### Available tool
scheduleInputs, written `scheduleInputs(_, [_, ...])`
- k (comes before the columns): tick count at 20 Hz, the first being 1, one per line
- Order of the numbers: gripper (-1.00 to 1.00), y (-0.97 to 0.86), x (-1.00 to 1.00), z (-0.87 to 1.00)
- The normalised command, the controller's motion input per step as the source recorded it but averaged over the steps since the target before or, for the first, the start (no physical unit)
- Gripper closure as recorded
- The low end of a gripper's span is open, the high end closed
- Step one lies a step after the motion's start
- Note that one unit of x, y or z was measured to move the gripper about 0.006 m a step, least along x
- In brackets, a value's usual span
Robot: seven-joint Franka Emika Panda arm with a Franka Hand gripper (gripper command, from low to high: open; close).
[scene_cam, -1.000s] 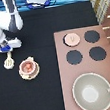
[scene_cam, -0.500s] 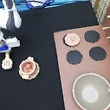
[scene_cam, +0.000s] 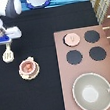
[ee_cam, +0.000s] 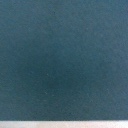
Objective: Take the lid off the pot, put the pot on the plate, and use the tool to push the pot to the front of the table.
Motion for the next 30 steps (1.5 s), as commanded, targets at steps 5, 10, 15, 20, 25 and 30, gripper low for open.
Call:
scheduleInputs(5, [1.0,0.75,-0.71,-0.55])
scheduleInputs(10, [1.0,0.68,-0.72,-0.53])
scheduleInputs(15, [1.0,0.12,0.02,-0.31])
scheduleInputs(20, [1.0,-0.08,0.89,-0.14])
scheduleInputs(25, [1.0,-0.02,1.0,-0.01])
scheduleInputs(30, [1.0,0.16,1.0,0.07])
